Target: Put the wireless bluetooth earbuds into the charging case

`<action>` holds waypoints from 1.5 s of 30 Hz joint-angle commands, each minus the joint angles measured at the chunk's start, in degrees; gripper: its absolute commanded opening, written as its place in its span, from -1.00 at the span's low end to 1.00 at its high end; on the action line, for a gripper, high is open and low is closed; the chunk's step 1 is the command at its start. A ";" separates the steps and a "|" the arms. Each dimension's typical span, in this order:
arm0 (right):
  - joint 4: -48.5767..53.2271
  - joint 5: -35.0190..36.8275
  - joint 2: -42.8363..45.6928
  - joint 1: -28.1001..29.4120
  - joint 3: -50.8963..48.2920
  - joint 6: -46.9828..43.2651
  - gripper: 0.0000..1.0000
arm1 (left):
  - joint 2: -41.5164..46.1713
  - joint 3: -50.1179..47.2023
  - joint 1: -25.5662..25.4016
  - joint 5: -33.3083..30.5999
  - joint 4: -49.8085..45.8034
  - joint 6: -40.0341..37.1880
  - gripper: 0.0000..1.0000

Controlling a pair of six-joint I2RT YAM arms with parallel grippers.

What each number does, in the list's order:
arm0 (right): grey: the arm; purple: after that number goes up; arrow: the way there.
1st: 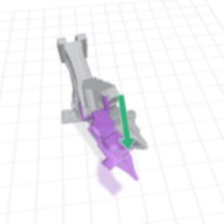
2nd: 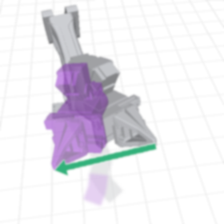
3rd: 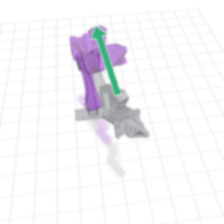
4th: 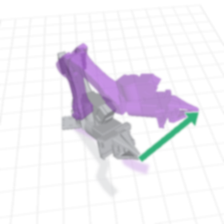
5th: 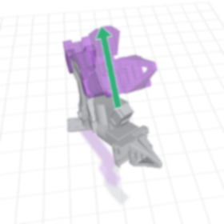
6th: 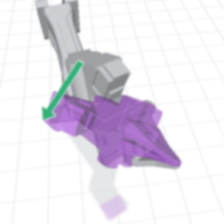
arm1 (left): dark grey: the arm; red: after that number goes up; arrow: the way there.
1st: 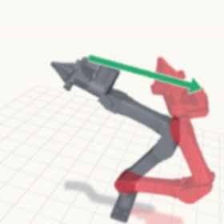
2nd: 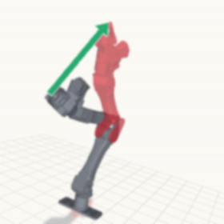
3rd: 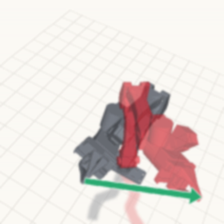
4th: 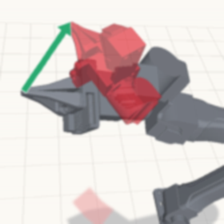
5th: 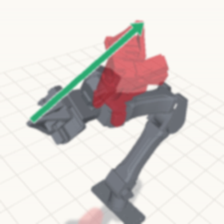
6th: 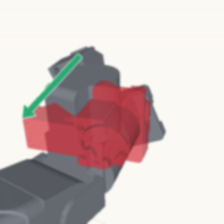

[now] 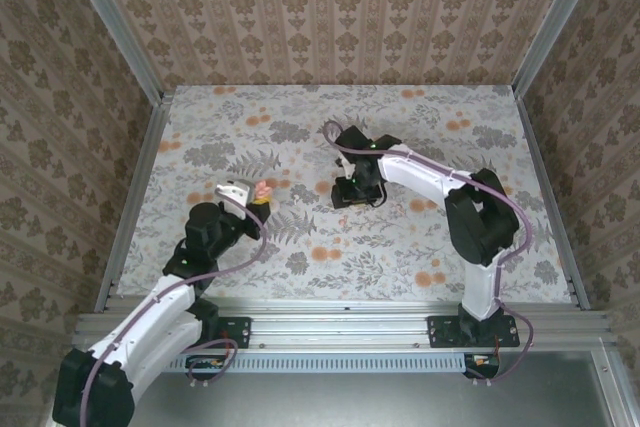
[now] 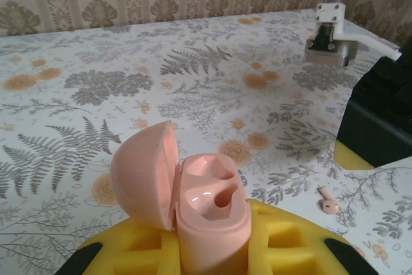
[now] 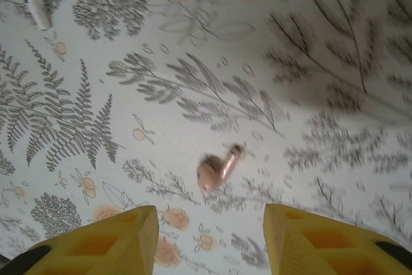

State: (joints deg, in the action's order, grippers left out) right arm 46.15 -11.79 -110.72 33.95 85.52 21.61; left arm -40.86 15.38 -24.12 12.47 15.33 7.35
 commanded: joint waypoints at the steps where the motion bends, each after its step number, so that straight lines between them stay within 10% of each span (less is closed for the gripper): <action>1: 2.21 -4.75 -3.83 -0.64 4.68 -4.76 -0.06 | 1.44 -0.52 1.23 1.73 0.36 0.85 -0.68; 13: -0.46 -12.99 -12.72 -0.27 7.74 -0.93 -0.07 | 1.77 -0.79 3.53 2.08 0.90 0.29 -0.68; 45: 16.87 2.11 -6.91 2.10 13.06 -5.06 -0.14 | 1.66 -0.36 4.50 2.92 0.99 -0.14 -0.67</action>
State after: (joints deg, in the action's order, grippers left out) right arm 56.64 -14.48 -119.20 34.94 95.15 17.45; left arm -39.57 14.85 -20.14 14.79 15.40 7.35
